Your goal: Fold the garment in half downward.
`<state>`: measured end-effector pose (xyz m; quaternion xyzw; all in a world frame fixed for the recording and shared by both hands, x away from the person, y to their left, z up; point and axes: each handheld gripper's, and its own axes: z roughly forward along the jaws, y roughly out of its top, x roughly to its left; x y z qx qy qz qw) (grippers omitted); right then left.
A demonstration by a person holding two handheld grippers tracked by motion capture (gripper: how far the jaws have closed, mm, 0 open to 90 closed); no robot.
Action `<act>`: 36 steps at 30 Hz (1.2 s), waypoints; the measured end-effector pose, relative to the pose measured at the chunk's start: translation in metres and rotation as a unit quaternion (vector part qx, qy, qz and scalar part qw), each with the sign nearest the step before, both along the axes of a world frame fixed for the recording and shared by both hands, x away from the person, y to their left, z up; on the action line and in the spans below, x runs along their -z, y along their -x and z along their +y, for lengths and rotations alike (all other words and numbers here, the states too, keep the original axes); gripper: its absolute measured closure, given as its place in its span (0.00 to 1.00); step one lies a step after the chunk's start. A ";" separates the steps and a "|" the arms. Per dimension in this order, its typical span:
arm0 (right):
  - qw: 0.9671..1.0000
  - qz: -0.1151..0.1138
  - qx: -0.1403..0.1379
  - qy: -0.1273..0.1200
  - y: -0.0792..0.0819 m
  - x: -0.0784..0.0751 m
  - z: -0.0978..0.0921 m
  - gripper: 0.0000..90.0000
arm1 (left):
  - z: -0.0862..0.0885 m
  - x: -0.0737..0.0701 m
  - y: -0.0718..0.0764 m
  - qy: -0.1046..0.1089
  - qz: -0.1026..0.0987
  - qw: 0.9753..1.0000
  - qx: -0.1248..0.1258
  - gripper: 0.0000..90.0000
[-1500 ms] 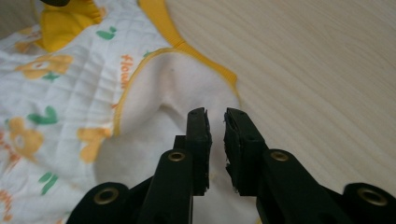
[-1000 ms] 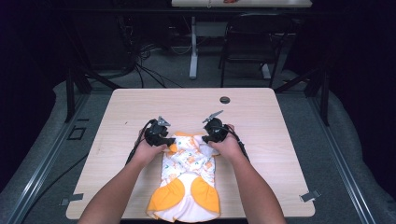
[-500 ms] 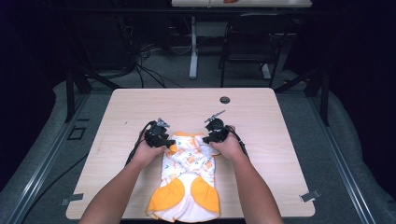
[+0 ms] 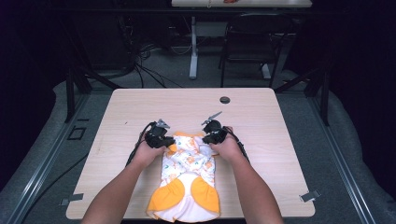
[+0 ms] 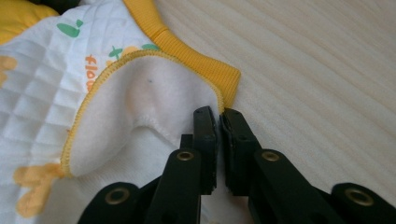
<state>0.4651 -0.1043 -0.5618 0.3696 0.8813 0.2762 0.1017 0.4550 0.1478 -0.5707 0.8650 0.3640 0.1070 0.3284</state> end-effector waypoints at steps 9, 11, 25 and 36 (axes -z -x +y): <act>0.999 -0.022 -0.018 0.022 0.005 -0.007 0.003 0.96 | -0.002 -0.004 0.000 -0.007 0.007 1.000 -0.008 0.92; 0.999 -0.023 -0.020 0.022 0.006 -0.008 0.003 0.96 | -0.002 -0.007 0.001 -0.006 0.005 1.000 -0.008 0.92; 0.998 -0.038 -0.037 0.028 0.011 -0.025 -0.002 0.96 | -0.002 -0.024 0.002 -0.015 -0.009 1.000 0.007 0.93; 0.996 -0.054 -0.054 0.040 0.015 -0.039 0.004 0.96 | 0.001 -0.032 0.004 -0.015 -0.018 1.000 0.006 0.93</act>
